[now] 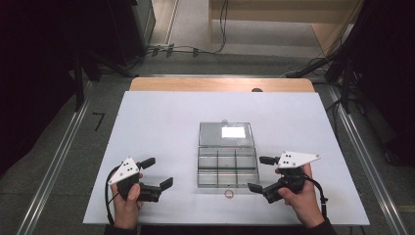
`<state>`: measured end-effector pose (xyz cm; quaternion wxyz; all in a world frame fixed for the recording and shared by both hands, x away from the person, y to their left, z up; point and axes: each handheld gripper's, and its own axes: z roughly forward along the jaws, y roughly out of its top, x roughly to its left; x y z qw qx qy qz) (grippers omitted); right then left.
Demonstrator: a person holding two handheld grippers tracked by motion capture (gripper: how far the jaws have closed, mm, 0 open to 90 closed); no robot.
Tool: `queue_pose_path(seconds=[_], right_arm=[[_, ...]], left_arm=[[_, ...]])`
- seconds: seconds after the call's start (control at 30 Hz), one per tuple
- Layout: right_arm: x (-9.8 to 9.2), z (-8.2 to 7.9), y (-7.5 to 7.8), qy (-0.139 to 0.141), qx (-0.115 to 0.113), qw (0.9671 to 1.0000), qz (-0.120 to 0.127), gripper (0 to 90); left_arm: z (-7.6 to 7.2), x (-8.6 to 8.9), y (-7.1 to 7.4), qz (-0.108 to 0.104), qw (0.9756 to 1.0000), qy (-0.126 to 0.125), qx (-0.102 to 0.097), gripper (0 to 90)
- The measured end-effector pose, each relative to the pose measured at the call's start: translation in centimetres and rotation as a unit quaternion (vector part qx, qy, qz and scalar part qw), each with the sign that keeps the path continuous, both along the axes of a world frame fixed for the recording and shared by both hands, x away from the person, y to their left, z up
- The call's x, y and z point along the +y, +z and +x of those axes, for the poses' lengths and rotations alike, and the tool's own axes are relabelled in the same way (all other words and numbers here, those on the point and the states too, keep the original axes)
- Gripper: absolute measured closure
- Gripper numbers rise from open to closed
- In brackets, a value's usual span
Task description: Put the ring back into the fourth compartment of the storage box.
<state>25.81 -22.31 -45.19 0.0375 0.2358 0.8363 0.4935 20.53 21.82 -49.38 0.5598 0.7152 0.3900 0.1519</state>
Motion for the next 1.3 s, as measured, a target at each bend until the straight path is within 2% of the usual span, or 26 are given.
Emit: queue_pose_path(seconds=[0.07, 0.17, 0.23, 0.4, 0.57, 0.77, 0.83, 1.0, 1.17, 1.3], right_arm=[[0.4, -0.3, 0.0, 0.0, -0.004, 1.0, -0.005, 4.6], [0.9, -0.6, -0.1, 0.01, 0.004, 0.9999, -0.007, 6.5], [1.4, -1.0, -0.1, 0.01, -0.006, 0.9999, -0.013, 13.9], [2.4, -1.7, -0.3, 0.021, -0.011, 0.9993, -0.029, 31.2], [3.4, -2.3, -0.7, 0.043, -0.007, 0.9984, -0.036, 44.6], [4.5, -3.2, -1.3, 0.062, -0.025, 0.9967, -0.046, 60.1], [4.9, -3.4, -1.7, 0.067, -0.024, 0.9963, -0.049, 63.4], [5.9, -3.8, -2.8, 0.053, -0.033, 0.9952, -0.076, 66.9], [6.6, -4.1, -3.6, 0.056, -0.035, 0.9935, -0.093, 72.0], [6.8, -3.9, -4.3, 0.047, -0.028, 0.9928, -0.107, 74.1]], left_arm=[[-0.3, 0.2, -0.2, 0.002, 1.0, 0.005, -0.002, 0.0], [-0.7, 0.7, -0.3, 0.001, 0.9999, 0.011, -0.004, 0.0], [-0.9, 1.0, -0.4, -0.001, 0.9999, 0.014, -0.003, 0.0], [-0.8, 1.8, -0.7, 0.0, 0.9998, 0.022, -0.001, 0.0], [-0.6, 2.1, -1.0, 0.001, 0.9998, 0.022, 0.0, 0.0], [-0.4, 2.0, -1.3, -0.001, 0.9998, 0.021, 0.002, 0.0], [-0.3, 2.0, -1.4, -0.001, 0.9998, 0.019, 0.004, 0.0], [-0.2, 1.9, -1.5, 0.001, 0.9998, 0.018, 0.005, 0.0], [-0.2, 1.8, -1.5, 0.0, 0.9998, 0.016, 0.006, 0.0], [-0.2, 1.8, -1.5, 0.001, 0.9999, 0.015, 0.007, 0.0]])
